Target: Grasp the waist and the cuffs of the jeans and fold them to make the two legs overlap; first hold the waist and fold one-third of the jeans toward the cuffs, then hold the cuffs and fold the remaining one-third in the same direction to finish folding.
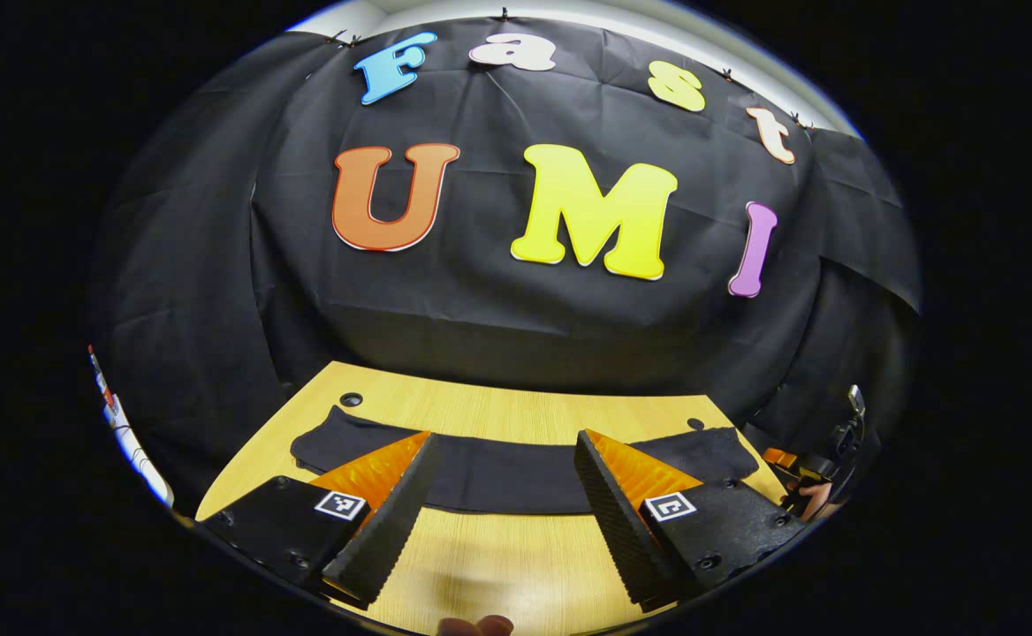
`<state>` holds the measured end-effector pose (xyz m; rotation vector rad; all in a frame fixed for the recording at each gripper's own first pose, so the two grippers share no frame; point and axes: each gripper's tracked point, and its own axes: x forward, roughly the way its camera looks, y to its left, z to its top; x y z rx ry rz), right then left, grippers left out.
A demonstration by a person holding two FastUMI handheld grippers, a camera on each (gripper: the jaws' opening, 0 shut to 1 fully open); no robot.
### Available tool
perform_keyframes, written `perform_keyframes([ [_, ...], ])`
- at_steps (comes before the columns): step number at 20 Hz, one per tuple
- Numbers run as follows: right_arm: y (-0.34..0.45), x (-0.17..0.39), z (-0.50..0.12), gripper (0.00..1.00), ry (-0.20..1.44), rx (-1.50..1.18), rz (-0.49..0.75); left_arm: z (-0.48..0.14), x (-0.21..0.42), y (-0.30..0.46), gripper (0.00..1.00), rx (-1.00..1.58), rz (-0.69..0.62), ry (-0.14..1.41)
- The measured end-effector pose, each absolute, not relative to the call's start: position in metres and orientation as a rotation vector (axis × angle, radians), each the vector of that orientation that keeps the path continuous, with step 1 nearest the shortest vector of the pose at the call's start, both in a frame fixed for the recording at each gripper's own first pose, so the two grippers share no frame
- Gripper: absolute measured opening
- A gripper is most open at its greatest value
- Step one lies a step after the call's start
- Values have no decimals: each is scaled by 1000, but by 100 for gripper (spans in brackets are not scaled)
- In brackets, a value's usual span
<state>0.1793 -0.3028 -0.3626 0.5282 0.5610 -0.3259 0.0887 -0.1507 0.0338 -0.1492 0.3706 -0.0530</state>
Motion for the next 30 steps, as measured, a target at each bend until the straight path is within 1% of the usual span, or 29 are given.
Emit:
perform_keyframes([
  [2, -313, 198, -386, 96, 600, 530, -353, 26, 90, -152, 99, -146, -44, 397],
  [3, -314, 203, -394, 93, 607, 535, -355, 24, 90, -153, 99, -153, -39, 406],
  [4, -318, 209, -400, 93, 608, 537, -365, 24, 91, -153, 99, -160, -36, 412],
  [5, -322, 214, -406, 100, 612, 542, -369, 21, 92, -154, 99, -163, -32, 418],
  [6, -326, 218, -413, 96, 621, 547, -380, 17, 93, -152, 99, -164, -25, 429],
  [7, -324, 220, -419, 100, 630, 564, -381, 13, 93, -150, 99, -170, -19, 440],
  [8, -321, 222, -422, 93, 637, 575, -378, 10, 93, -149, 99, -180, -13, 450],
  [9, -320, 225, -426, 96, 641, 574, -367, 7, 93, -149, 99, -188, -5, 459],
  [10, -317, 229, -432, 93, 652, 557, -355, 6, 94, -147, 99, -193, -1, 463],
  [11, -315, 229, -438, 93, 667, 532, -354, 6, 96, -146, 99, -194, 3, 466],
  [13, -309, 230, -439, 100, 660, 472, -354, 5, 97, -142, 99, -196, 9, 468],
  [14, -307, 230, -439, 93, 647, 451, -340, 4, 97, -141, 99, -202, 10, 468],
  [15, -301, 233, -439, 83, 653, 463, -321, 2, 97, -138, 99, -209, 13, 470],
  [16, -303, 235, -438, 74, 647, 464, -333, 3, 97, -136, 99, -217, 18, 469],
  [17, -299, 236, -440, 64, 652, 478, -319, 3, 97, -133, 99, -226, 22, 469],
  [19, -298, 237, -434, 47, 658, 488, -322, 1, 94, -126, 99, -242, 30, 466],
  [21, -297, 236, -429, 24, 680, 490, -334, -3, 90, -117, 99, -254, 43, 470],
  [22, -297, 234, -422, 16, 694, 498, -334, -3, 88, -112, 99, -261, 51, 466],
  [23, -296, 234, -416, 16, 695, 511, -335, -3, 86, -107, 99, -268, 59, 460],
  [24, -295, 234, -404, 11, 686, 518, -332, -5, 83, -103, 99, -272, 64, 460],
  [26, -291, 232, -375, 11, 659, 494, -305, -8, 76, -92, 99, -269, 78, 455],
  [27, -283, 227, -363, 15, 650, 464, -289, -7, 73, -88, 99, -275, 83, 443],
  [30, -252, 227, -309, 15, 614, 386, -234, -6, 66, -78, 99, -315, 88, 399],
])
